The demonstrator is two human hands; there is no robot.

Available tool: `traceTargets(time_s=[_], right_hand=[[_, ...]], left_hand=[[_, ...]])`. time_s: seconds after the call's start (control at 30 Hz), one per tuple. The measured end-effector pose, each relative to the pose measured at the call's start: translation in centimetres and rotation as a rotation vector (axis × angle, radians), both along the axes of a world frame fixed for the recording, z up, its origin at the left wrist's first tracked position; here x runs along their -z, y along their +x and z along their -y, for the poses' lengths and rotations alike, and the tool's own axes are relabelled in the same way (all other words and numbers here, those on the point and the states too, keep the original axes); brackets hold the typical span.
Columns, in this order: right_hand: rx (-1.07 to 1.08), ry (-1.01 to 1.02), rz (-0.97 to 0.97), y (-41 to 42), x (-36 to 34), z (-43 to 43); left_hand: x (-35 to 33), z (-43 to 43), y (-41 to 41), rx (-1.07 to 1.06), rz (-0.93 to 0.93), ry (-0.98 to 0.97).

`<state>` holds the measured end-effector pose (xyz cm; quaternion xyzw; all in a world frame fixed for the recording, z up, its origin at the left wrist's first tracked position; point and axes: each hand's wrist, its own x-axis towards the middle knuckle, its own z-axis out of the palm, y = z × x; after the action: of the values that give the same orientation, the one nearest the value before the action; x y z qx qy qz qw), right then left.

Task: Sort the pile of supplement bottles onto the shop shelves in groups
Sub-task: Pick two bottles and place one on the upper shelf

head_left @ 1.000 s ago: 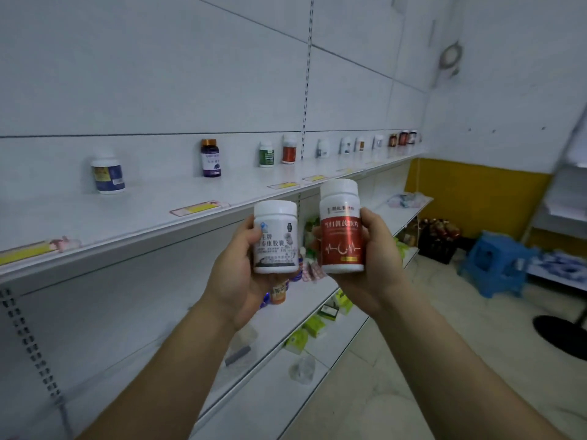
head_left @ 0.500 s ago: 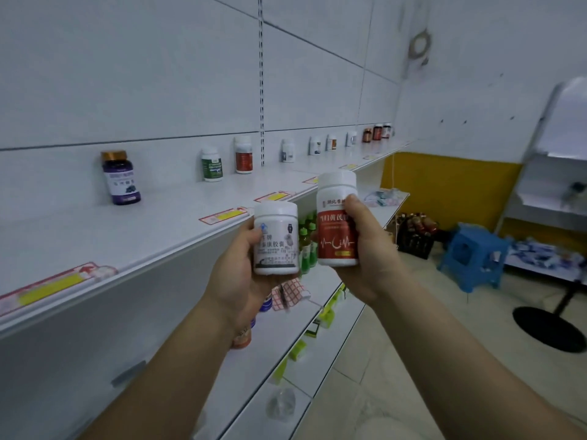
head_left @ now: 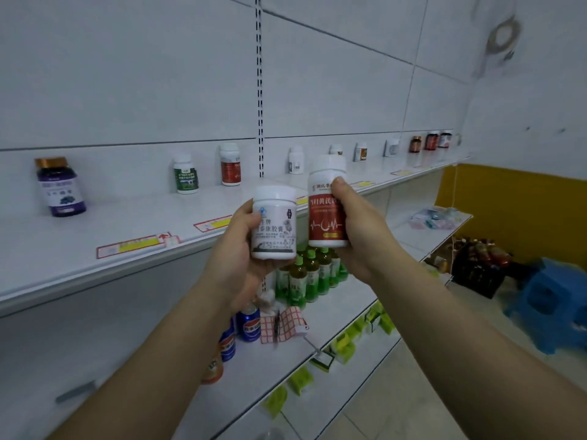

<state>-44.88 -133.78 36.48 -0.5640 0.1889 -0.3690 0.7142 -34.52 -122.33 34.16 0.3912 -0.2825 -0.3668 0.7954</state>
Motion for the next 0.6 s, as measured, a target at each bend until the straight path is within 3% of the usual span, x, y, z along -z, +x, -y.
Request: traceTargets(time_s=[0.3, 0.6], right_hand=[[-0.202, 0.036, 0.072, 3.4, -1.2, 6.8], [-0.283, -0.104, -0.038, 11.6, -2.0, 13.4]], left_hand=[[-1.0, 4.1, 0.8, -0.248, 0.038, 0.037], [-2.7, 8.6, 6.4, -0.545, 0.318, 0.177]])
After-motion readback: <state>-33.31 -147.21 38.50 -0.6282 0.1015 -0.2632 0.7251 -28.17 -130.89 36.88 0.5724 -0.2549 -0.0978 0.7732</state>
